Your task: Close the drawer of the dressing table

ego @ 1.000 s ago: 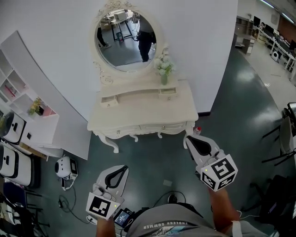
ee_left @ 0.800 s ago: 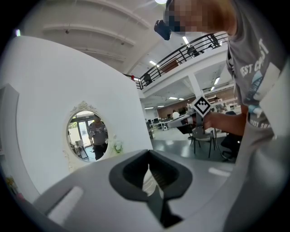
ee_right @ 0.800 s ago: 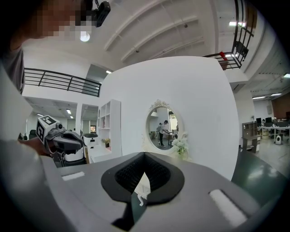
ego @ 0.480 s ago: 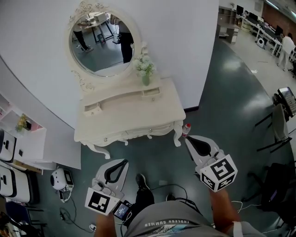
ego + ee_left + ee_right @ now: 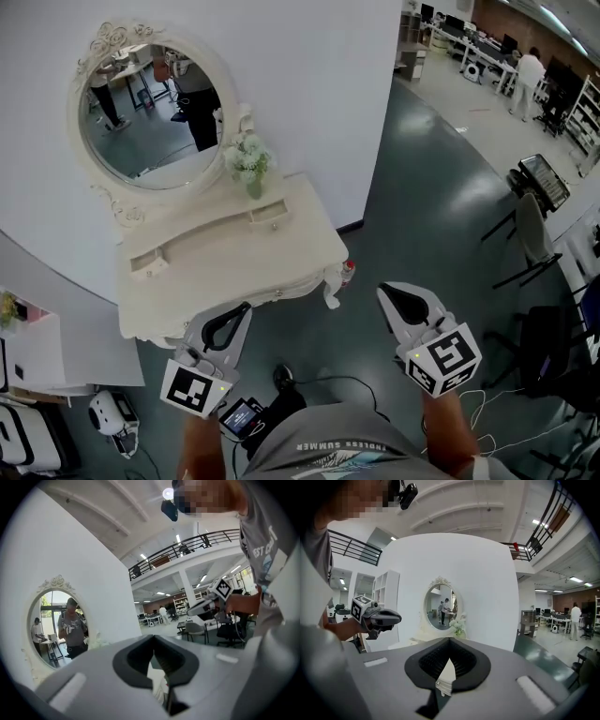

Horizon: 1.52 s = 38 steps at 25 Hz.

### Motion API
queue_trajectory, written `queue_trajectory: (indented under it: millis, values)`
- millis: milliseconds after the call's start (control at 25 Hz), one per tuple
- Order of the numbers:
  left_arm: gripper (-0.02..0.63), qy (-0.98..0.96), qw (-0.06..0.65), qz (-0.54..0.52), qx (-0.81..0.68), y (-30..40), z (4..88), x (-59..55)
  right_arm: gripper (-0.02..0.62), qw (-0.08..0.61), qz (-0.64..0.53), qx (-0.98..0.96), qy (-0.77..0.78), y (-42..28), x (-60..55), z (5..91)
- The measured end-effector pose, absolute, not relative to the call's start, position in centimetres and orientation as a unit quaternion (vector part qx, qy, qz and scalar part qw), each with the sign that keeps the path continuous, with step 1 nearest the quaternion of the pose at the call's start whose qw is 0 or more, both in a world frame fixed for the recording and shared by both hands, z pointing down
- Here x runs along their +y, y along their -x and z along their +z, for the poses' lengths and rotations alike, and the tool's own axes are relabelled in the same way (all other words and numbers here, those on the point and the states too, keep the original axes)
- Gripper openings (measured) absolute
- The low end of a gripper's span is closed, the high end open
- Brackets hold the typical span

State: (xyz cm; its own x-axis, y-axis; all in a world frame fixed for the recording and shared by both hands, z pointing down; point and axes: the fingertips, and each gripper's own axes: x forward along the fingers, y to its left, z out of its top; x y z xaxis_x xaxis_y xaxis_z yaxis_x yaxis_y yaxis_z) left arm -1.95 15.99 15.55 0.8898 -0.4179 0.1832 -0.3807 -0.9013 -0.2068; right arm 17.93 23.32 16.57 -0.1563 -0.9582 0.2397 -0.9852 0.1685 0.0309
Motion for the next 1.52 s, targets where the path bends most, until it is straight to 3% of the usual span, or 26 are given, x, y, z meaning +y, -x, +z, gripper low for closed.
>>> queue_trajectory:
  millis: [640, 1520]
  values:
    - [0.002, 0.981, 0.074, -0.112, 0.141, 0.5, 16.2, 3.5, 0.000, 0.115, 0.087, -0.710, -0.690, -18.1, 14.2, 16.7]
    - [0.003, 0.975, 0.059, -0.079, 0.198, 9.6, 16.6, -7.8, 0.000, 0.156, 0.050, -0.743, -0.649, -11.8, 0.1, 15.1]
